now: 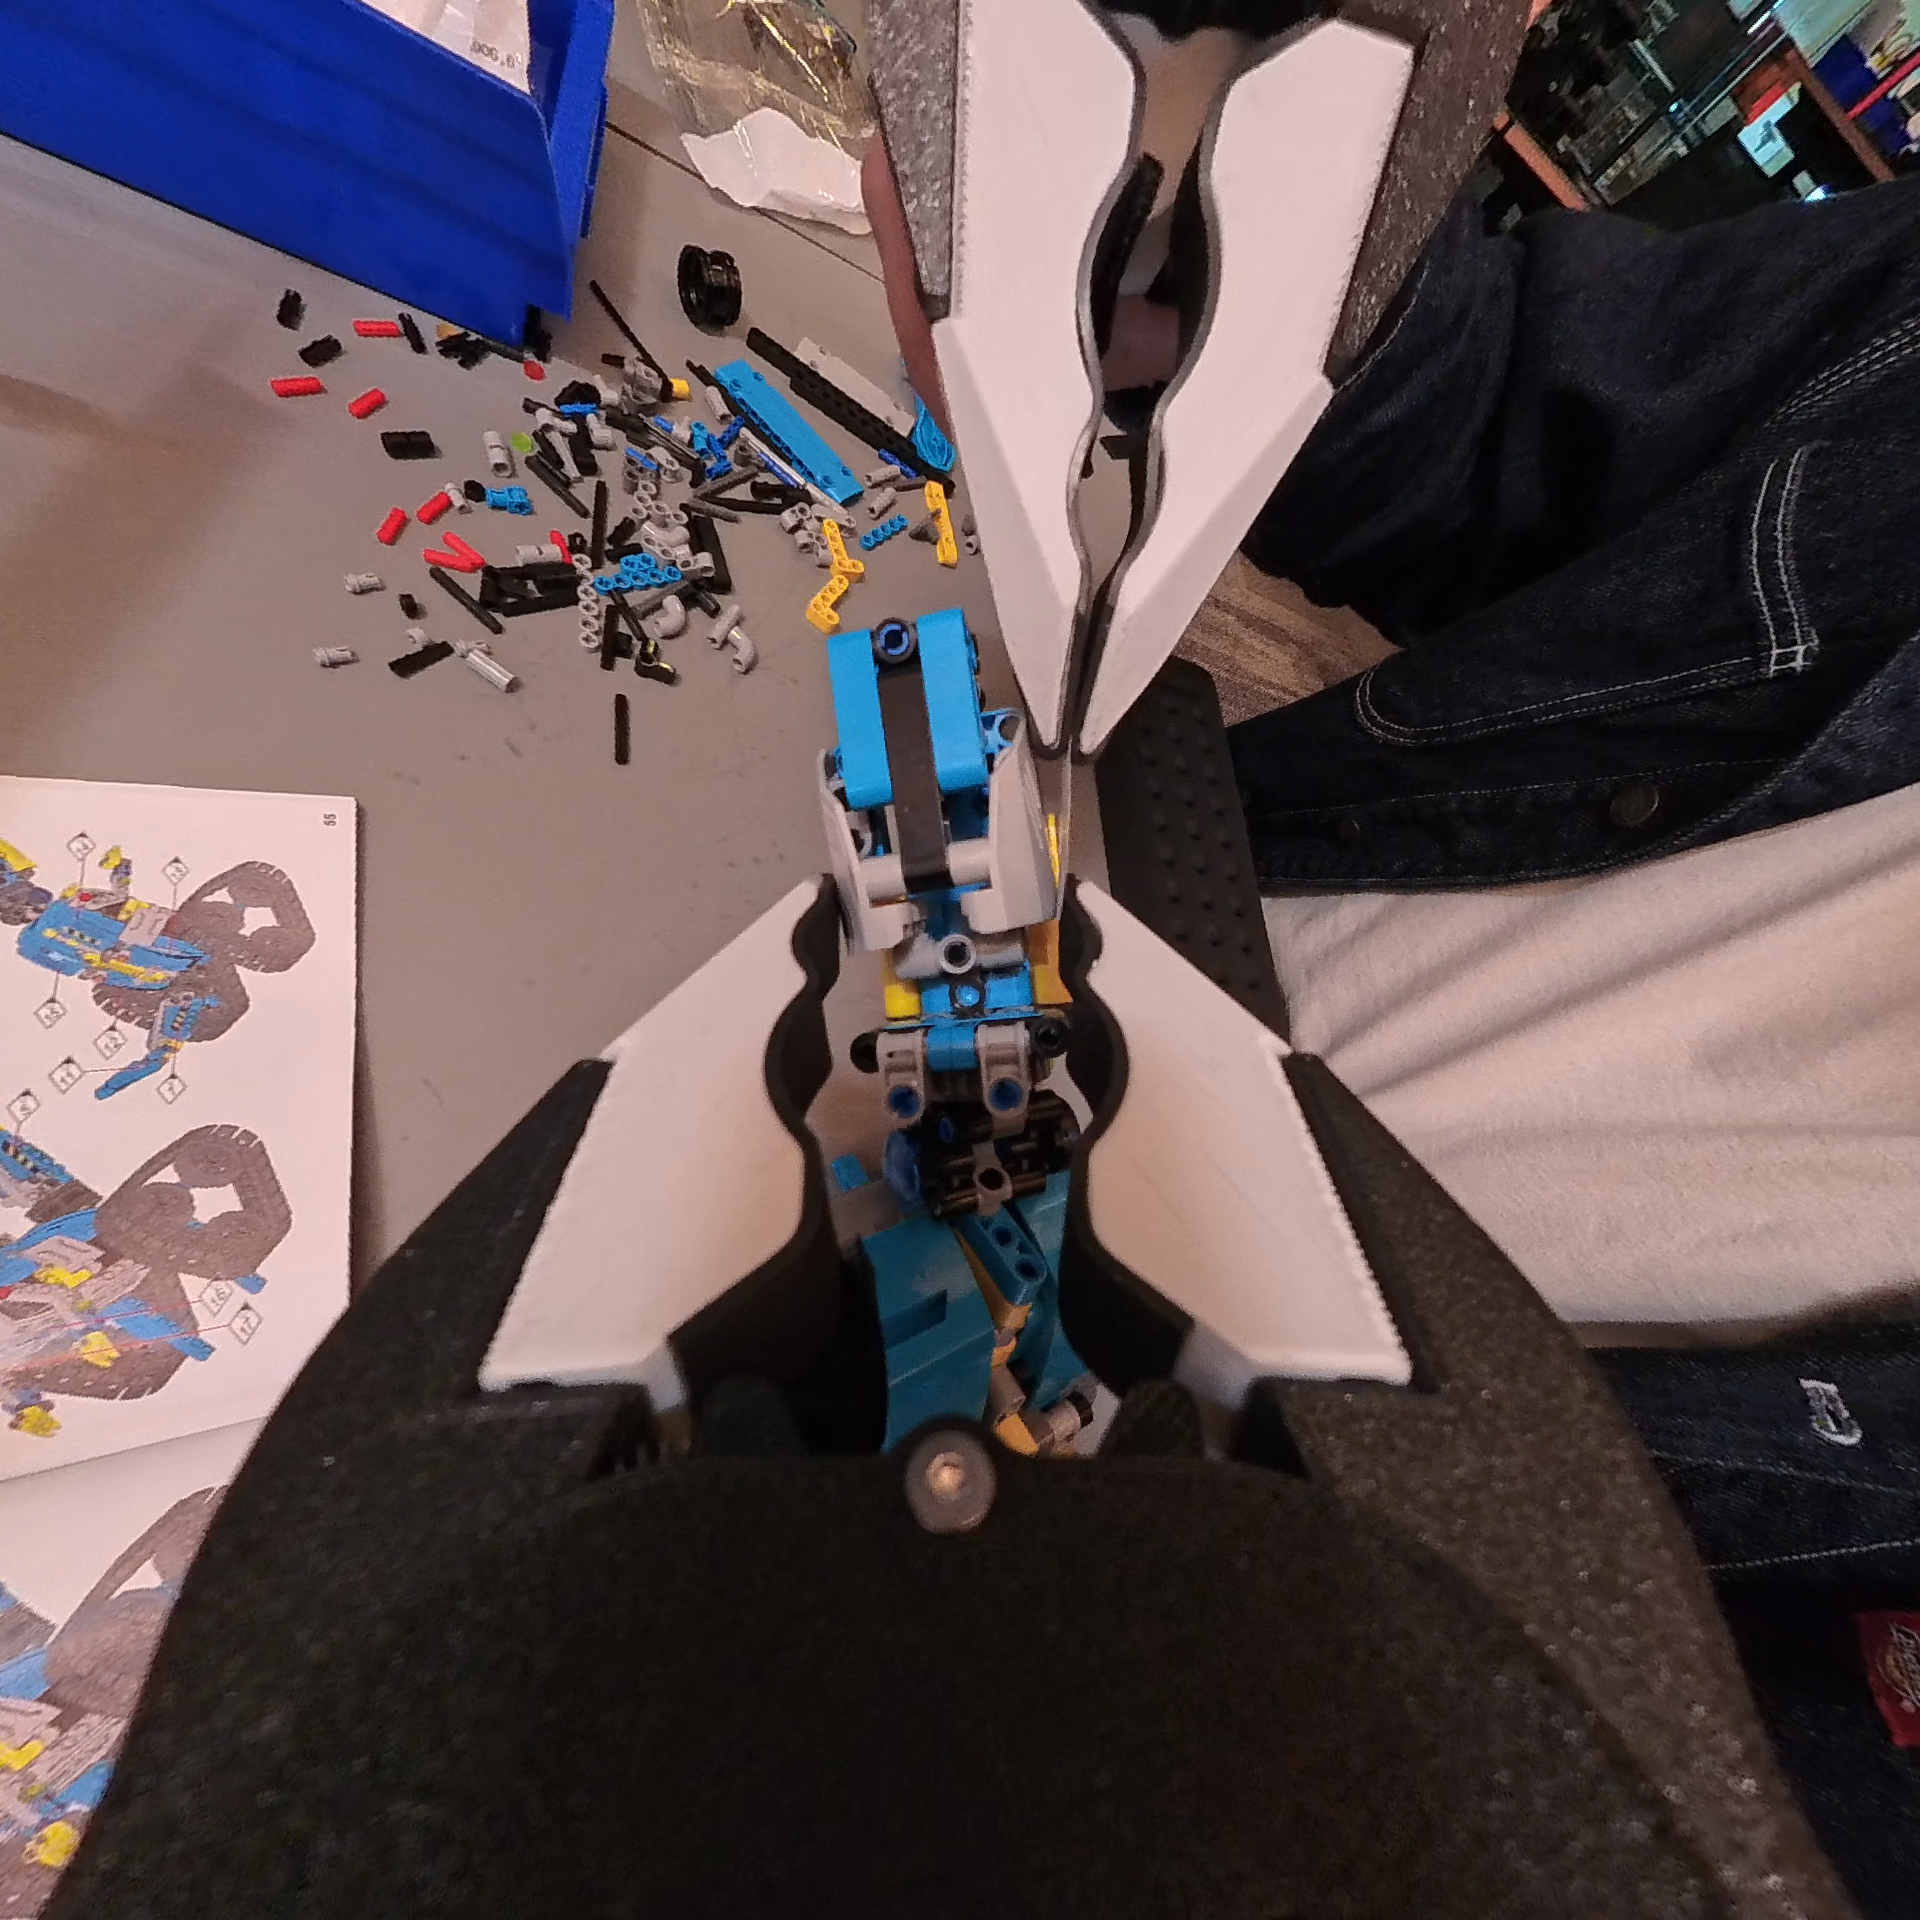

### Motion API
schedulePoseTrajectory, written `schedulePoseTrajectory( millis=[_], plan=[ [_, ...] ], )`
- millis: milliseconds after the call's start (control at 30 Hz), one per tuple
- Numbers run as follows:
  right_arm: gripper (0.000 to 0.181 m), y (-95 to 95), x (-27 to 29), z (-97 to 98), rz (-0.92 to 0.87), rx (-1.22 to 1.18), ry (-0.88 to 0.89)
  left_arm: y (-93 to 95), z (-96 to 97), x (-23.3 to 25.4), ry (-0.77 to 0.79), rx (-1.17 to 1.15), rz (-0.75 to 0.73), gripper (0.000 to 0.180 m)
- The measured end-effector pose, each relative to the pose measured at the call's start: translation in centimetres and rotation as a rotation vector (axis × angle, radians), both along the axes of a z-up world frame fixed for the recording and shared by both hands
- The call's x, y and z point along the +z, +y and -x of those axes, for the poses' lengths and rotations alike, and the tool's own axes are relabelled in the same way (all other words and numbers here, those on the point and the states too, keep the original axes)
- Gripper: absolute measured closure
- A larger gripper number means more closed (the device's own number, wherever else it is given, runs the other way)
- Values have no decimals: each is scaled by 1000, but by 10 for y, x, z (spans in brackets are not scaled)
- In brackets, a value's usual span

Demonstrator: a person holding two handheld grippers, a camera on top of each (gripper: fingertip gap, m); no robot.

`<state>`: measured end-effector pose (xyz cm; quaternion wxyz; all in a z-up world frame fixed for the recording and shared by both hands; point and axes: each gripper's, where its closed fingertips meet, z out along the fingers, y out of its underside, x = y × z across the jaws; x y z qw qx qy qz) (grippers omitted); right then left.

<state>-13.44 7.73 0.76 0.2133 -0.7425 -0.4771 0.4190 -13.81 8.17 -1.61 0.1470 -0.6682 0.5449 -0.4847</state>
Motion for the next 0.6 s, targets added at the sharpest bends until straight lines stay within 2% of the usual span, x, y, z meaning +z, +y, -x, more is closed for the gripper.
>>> schedulePoseTrajectory(
  millis=[533,600],
  plan=[
    [181,-2,3,0,-153,-16,-47,-1,0,1,-19,-2,10,139],
    [181,-2,5,0,-136,-22,-32,-1,0,0,-22,-1,-4,129]
  ],
)
